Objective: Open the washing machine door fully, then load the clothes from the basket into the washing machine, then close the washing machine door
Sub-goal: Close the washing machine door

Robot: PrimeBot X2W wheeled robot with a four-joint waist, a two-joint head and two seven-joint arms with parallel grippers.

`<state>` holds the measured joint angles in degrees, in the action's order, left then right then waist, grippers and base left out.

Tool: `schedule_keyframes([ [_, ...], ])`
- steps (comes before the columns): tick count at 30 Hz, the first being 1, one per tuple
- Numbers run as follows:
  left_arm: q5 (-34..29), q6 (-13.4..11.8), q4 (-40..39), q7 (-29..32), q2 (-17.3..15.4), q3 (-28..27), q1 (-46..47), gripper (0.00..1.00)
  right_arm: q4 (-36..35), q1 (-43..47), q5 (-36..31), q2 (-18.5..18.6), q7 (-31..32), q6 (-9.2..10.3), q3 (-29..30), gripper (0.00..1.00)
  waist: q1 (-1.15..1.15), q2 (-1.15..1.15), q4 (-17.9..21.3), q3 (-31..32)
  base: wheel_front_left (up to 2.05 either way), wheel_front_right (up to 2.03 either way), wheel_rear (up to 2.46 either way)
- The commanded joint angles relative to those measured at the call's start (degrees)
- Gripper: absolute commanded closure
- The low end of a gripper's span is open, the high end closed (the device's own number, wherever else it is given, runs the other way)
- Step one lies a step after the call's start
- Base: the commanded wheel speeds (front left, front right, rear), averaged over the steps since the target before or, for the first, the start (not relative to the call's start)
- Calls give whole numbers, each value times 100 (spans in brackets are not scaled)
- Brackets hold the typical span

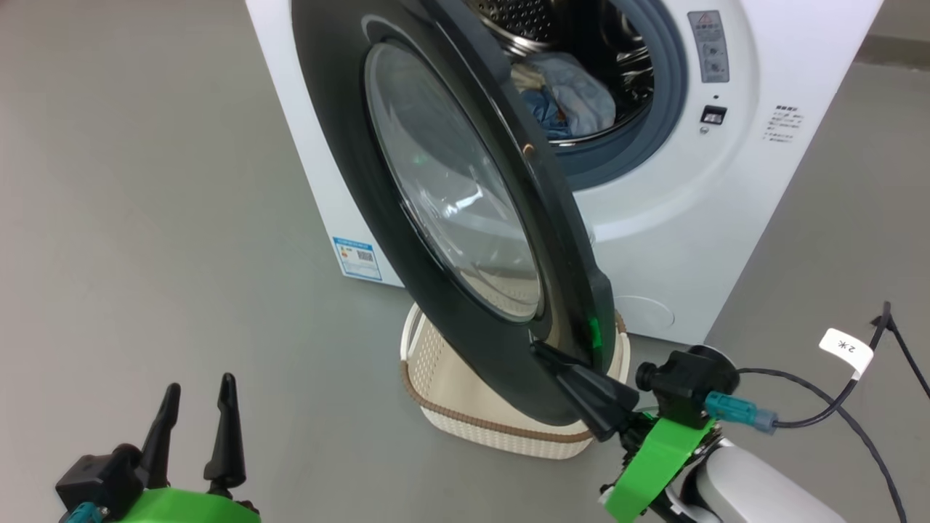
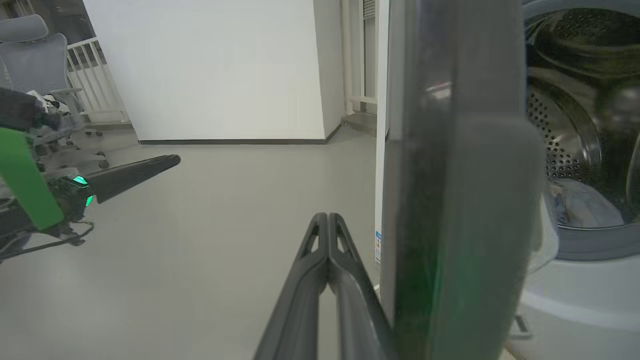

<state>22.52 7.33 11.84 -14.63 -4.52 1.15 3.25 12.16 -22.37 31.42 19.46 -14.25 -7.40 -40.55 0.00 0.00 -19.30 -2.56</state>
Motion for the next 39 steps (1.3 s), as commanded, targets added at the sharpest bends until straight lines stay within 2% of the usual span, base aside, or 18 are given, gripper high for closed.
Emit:
schedule_keyframes([
  [1,22,11,-141,-37,-69,-206,224,0,-37,-140,49,5,-52,-9,-9,100,0,0,-34,-75,0,0,0],
  [10,10,14,-216,-37,-58,-239,312,0,294,-352,95,125,-72,-9,506,100,0,0,18,-428,0,0,0],
  [22,62,15,-334,-37,-46,-133,687,0,757,-1146,-65,464,-74,-9,1484,100,0,0,-17,-1392,0,0,0],
  [29,107,15,-368,-37,-26,-59,895,0,1056,-1749,11,743,-74,-9,1641,100,0,0,-153,-1779,0,0,0],
  [39,182,15,-362,-37,15,46,1135,0,1733,-3093,287,1066,-74,-9,1452,100,0,0,-329,-2290,0,0,0],
])
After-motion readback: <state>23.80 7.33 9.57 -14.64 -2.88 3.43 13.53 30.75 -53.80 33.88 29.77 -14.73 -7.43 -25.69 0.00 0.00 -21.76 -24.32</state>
